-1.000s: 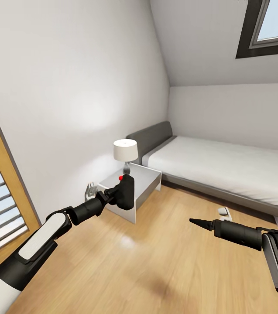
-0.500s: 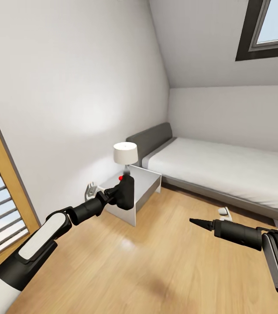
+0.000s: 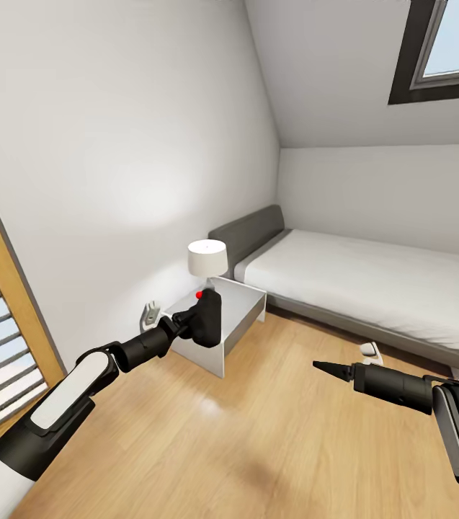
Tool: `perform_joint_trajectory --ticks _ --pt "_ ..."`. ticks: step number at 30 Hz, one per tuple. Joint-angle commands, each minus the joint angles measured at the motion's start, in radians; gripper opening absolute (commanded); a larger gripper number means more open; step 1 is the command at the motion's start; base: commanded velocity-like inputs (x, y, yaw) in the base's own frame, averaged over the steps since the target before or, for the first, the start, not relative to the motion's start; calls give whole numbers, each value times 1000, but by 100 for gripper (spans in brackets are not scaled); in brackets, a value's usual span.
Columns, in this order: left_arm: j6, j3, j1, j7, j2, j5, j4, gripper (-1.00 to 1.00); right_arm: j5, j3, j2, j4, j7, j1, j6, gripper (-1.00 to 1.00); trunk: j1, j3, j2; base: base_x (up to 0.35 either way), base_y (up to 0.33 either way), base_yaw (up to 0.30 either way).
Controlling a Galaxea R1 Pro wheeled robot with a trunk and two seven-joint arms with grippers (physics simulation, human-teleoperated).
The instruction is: Attach the digital camera to the camera tripod in the bedroom.
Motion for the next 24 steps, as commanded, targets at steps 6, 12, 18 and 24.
perform_joint_trajectory --ticks 6,12,18,24 --pt "-3 0 -1 53 -1 1 -6 -100 -1 -1 0 0 3 -1 5 100 -23 18 42 0 0 0" --pt "-6 4 -1 262 -7 -2 -13 -100 -1 -1 0 0 3 -1 5 100 -46 37 84 0 0 0" --pt "-8 6 -1 378 -10 -3 -15 -100 -1 -1 0 0 3 -1 5 100 -69 55 126 0 0 0" --pt "-50 6 -1 396 -9 1 -15 -100 -1 0 0 0 3 -1 5 100 -92 74 168 0 0 0"
